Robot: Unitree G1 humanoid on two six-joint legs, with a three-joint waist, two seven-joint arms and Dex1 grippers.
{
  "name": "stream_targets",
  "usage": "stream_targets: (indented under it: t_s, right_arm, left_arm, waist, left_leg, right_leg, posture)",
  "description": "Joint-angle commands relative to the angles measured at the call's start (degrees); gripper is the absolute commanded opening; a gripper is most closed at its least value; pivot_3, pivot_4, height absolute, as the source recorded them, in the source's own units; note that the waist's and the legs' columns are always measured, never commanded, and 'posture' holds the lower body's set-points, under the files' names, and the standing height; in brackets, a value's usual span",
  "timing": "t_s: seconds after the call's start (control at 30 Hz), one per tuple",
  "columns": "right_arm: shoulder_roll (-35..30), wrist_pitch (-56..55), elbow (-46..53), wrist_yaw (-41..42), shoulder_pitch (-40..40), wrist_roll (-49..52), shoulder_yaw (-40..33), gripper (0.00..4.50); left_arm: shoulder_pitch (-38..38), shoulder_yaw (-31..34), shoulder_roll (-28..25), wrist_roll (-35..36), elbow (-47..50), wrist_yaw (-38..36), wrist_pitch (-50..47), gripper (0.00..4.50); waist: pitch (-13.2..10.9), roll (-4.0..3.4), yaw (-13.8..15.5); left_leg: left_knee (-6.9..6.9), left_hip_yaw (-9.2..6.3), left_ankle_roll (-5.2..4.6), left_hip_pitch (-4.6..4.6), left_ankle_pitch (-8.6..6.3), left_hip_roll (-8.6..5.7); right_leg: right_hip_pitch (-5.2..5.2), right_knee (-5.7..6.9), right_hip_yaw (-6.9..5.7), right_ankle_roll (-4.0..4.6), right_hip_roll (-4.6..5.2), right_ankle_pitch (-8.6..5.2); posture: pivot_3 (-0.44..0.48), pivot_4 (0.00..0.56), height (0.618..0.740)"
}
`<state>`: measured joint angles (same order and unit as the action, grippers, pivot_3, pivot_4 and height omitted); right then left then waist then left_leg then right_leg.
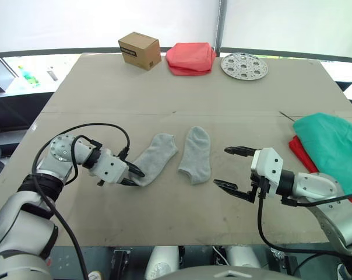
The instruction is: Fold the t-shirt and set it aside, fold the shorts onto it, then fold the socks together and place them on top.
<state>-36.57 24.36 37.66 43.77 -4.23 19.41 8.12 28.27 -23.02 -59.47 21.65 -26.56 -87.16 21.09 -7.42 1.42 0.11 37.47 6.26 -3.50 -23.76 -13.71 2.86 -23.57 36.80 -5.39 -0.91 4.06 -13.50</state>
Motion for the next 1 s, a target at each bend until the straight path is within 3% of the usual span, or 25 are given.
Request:
stream_targets:
  t_s: [0.03,0.17,0.27,0.37,0.43,0.53,0.63,0.73,0.8,0.9,1.0]
  right_arm:
    - [0.54,-0.36,1.52,-0.69,-0.69,0.18,-0.23,4.5]
    - [1.5,0.46,1.19,-1.35,-1.3,0.08,0.65,4.5]
    - [2.25,1.38,1.1,-1.76,-2.15,0.25,1.4,4.5]
    - [2.84,2.41,0.95,-2.13,-3.38,0.31,2.09,4.5]
    - [3.34,3.39,0.59,-2.28,-4.52,0.35,2.86,4.5]
    - [3.31,5.0,0.32,-1.93,-5.61,0.09,4.14,4.5]
    - [2.78,6.01,-0.1,-1.68,-5.64,0.33,4.06,4.5]
    - [2.37,5.63,-2.16,-1.38,-5.78,-0.5,3.95,4.5]
    - [2.16,4.71,-3.78,-1.54,-6.01,-2.06,4.49,4.5]
    - [2.56,4.81,-4.38,-1.93,-6.97,-2.73,4.51,4.5]
    - [2.78,5.1,-4.16,-1.93,-7.35,-2.93,4.41,4.5]
  left_arm:
    - [-4.14,5.81,-4.74,14.12,22.99,14.16,-38.51,0.06]
    - [-2.09,13.48,0.82,27.32,40.18,42.59,-73.29,0.06]
    - [3.32,15.89,12.87,28.63,46.33,61.98,-90.42,0.06]
    - [6.54,18.06,22.86,27.55,48.33,71.27,-99.93,0.06]
    - [7.77,16.22,29.23,25.02,47.43,75.25,-101.94,0.06]
    - [7.93,20.85,36.72,26.0,45.36,77.07,-104.67,0.97]
    - [8.34,25.18,34.97,27.8,46.42,73.03,-103.64,2.15]
    - [7.18,26.44,24.08,27.93,43.92,56.57,-95.01,2.15]
    - [7.19,24.06,19.5,23.83,37.09,50.36,-89.01,2.15]
    - [8.52,18.33,16.45,14.73,27.19,44.95,-78.54,2.15]
    - [12.41,13.51,17.08,5.42,14.87,43.26,-69.44,2.15]
  waist:
    - [-0.03,0.01,-0.19]
    - [-0.03,0.0,0.81]
    - [-0.02,0.02,0.95]
    - [-0.01,0.08,0.63]
    - [-0.01,0.08,0.57]
    - [-0.01,0.08,0.6]
    - [-0.02,0.07,0.46]
    - [-0.04,0.04,0.18]
    - [-0.05,-0.03,0.19]
    - [-0.08,-0.06,0.94]
    - [-0.09,0.0,1.1]
  left_leg:
    - [0.0,-0.02,0.0,0.02,0.0,0.0]
    - [0.01,-0.15,0.01,0.05,0.01,0.01]
    - [0.06,-0.19,0.0,0.13,0.02,-0.12]
    - [0.15,-0.2,0.25,0.15,0.17,-0.21]
    - [0.15,-0.21,0.29,0.21,0.19,-0.2]
    - [0.05,-0.23,0.36,0.38,0.23,-0.2]
    - [-0.06,-0.23,0.42,0.46,0.25,-0.19]
    - [-0.18,-0.2,0.47,0.64,0.26,-0.19]
    - [-0.21,-0.14,0.48,0.7,0.26,-0.21]
    - [-0.27,-0.12,0.44,0.86,0.24,-0.32]
    - [-0.23,-0.18,0.35,0.79,0.18,-0.4]
  right_leg:
    - [0.01,0.0,-0.01,-0.02,0.01,-0.01]
    - [0.09,0.01,-0.09,-0.12,0.06,-0.06]
    - [0.22,0.01,-0.09,-0.19,-0.02,-0.07]
    - [0.31,0.01,-0.06,-0.33,-0.04,0.02]
    - [0.32,0.03,0.01,-0.32,-0.12,0.02]
    - [0.41,0.07,0.03,-0.21,-0.14,0.08]
    - [0.42,0.05,0.07,-0.09,-0.15,0.13]
    - [0.43,0.06,0.18,-0.06,-0.16,0.12]
    - [0.44,0.06,0.19,-0.04,-0.16,0.11]
    - [0.6,-0.01,0.19,0.09,-0.03,-0.05]
    - [0.59,-0.05,0.14,0.17,0.09,-0.01]
  posture:
    - [0.0,0.15,0.74]
    - [0.0,0.15,0.74]
    - [0.0,0.15,0.74]
    - [0.0,0.15,0.74]
    - [0.0,0.15,0.74]
    - [0.0,0.15,0.74]
    - [0.0,0.15,0.74]
    - [0.0,0.15,0.74]
    - [0.0,0.15,0.74]
    - [0.0,0.15,0.74]
    - [0.0,0.15,0.74]
